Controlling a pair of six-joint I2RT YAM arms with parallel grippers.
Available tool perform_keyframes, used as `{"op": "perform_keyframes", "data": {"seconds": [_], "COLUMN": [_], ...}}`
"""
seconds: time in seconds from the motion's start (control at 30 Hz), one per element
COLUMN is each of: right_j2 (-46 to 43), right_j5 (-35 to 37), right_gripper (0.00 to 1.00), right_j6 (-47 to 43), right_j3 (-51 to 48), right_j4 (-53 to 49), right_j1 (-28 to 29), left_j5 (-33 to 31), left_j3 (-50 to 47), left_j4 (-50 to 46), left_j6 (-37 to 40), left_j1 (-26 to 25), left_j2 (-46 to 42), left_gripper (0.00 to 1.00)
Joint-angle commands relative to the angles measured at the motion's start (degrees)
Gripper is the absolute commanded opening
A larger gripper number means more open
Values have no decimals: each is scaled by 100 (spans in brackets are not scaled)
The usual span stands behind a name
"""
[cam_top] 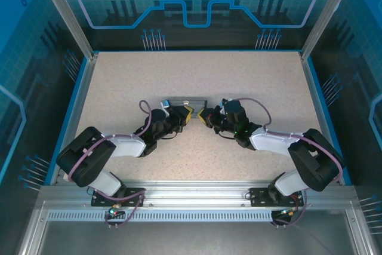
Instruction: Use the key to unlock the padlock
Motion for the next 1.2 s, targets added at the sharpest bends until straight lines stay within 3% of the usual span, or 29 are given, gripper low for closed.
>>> {"op": "perform_keyframes", "data": {"seconds": [0.0, 0.73, 1.17], "right_j2": [109, 241, 443], "right_j5": [-13, -37, 39], "right_gripper": [0, 0, 0], "right_j6": [-56, -7, 575], "right_j3": [198, 268, 74], "right_j4": [66, 135, 836], "right_j1": [40, -13, -4], "left_j5": [86, 86, 69], "left_j3": [5, -31, -13], "left_j4": [340, 618, 749], "left_j6": [-119, -212, -251], "left_j1": [-51, -85, -144], "left_j2": [100, 267, 252], "left_gripper": [0, 0, 0]}}
